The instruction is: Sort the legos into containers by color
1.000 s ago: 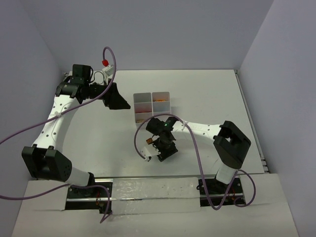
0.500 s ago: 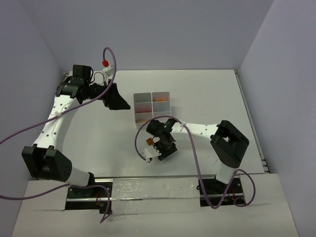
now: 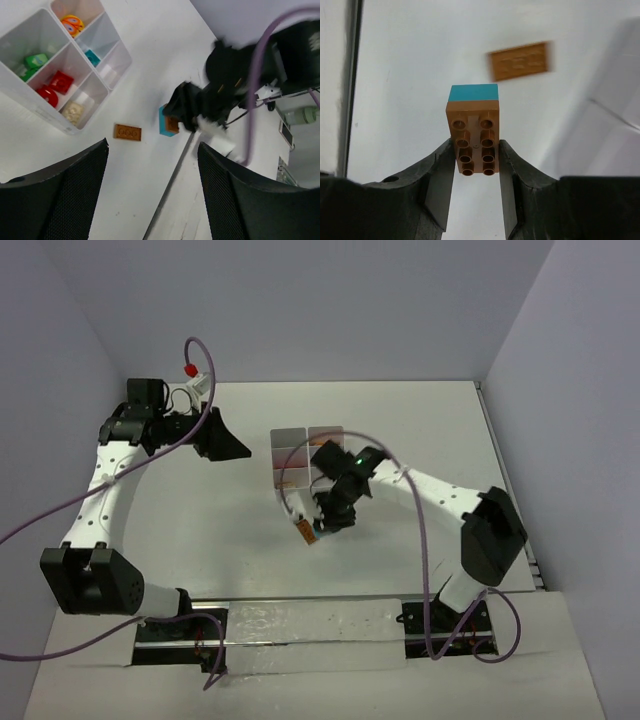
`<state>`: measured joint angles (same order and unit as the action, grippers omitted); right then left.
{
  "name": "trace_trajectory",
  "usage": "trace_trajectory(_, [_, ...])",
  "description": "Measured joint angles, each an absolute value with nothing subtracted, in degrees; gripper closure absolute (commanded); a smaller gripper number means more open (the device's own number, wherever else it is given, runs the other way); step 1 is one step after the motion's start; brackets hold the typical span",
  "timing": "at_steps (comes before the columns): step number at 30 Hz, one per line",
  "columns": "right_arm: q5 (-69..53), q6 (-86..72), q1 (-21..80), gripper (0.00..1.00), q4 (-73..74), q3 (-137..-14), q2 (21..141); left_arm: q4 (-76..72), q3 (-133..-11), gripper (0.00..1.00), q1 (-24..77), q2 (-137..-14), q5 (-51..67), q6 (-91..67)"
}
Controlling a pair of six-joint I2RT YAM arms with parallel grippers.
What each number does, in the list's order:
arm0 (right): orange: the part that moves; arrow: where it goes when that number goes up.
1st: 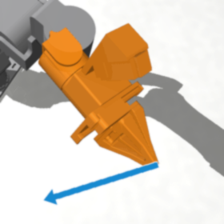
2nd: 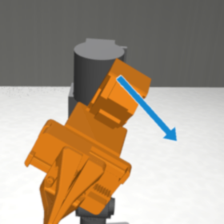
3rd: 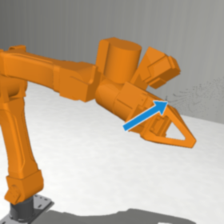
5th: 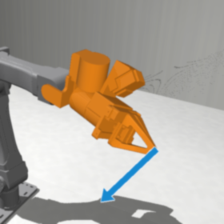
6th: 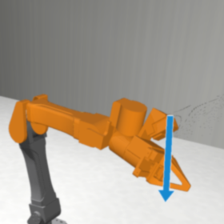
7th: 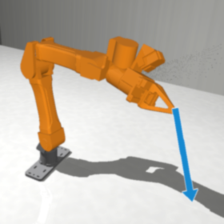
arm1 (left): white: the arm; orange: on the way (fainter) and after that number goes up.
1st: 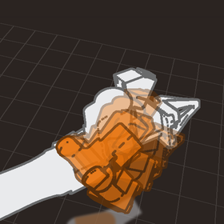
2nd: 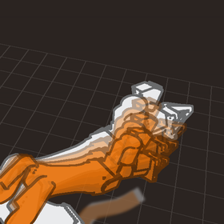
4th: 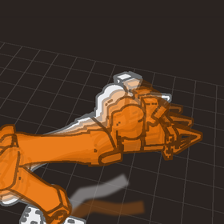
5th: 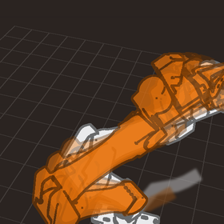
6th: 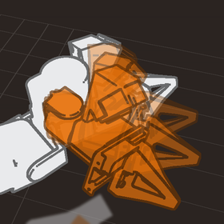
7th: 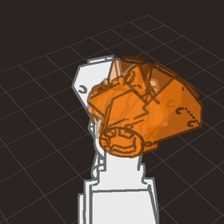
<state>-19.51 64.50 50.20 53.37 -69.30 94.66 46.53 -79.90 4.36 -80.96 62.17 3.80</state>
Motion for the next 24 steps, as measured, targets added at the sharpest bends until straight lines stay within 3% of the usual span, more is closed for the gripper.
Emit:
trace_trajectory(8, [-42.5, 49.0, 32.1, 1.0, 53.2, -84.1, 84.8, 41.3, -76.0, 0.04, 3.3, -76.7, 65.4, 3.3])
trace_trajectory(12, [-53.2, 40.2, 28.8, 1.0, 52.1, -83.1, 83.7, 38.5, -73.2, 0.04, 6.6, -75.3, 66.1, 2.7])
trace_trajectory(18, [-63.4, 28.4, 25.9, 1.0, 48.5, -79.4, 83.9, 36.1, -72.8, 0.07, 21.3, -72.6, 61.9, 5.0])
trace_trajectory(24, [-69.2, 21.1, 25.1, 1.0, 45.3, -78.3, 83.9, 34.8, -72.8, 0.1, 23.4, -72.7, 60.5, 5.5])
